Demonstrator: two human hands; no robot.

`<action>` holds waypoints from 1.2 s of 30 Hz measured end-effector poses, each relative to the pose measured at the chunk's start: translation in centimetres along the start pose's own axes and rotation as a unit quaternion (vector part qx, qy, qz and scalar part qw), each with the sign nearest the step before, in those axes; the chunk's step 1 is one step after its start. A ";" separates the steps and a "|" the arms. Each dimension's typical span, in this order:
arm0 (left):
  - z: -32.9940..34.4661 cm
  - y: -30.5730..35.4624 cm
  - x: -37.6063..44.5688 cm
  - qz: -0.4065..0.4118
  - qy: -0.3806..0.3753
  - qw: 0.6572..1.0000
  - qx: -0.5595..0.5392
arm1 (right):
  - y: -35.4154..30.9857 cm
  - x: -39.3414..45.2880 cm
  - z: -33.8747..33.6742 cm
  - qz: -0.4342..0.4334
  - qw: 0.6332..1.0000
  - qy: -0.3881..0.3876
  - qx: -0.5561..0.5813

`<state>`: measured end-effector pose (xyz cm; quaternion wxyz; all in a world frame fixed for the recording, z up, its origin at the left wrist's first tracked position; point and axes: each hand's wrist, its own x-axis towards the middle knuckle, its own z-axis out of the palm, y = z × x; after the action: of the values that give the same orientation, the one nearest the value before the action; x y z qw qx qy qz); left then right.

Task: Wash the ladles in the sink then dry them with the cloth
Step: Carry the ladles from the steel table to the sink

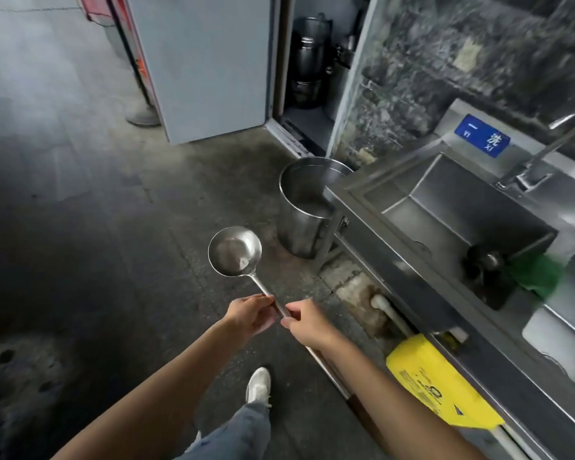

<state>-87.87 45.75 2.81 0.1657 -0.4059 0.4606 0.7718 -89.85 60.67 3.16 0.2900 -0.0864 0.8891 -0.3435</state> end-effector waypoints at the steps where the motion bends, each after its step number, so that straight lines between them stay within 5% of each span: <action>1: 1.2 0.9 0.9 -0.007 -0.001 1.000 0.010 | 0.3 1.2 -1.1 0.007 1.000 0.001 0.006; 20: 21.6 12.2 11.1 -0.026 -0.135 0.976 0.171 | 4.9 9.7 -18.6 0.139 0.968 0.137 0.157; 36: 44.3 14.8 19.7 -0.058 -0.244 0.919 0.303 | 15.0 17.3 -35.3 0.174 0.870 0.243 0.393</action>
<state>-130.29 73.21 6.92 0.4326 -0.1614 0.5931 0.6596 -123.63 85.64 6.38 0.1301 0.2766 0.7240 -0.6184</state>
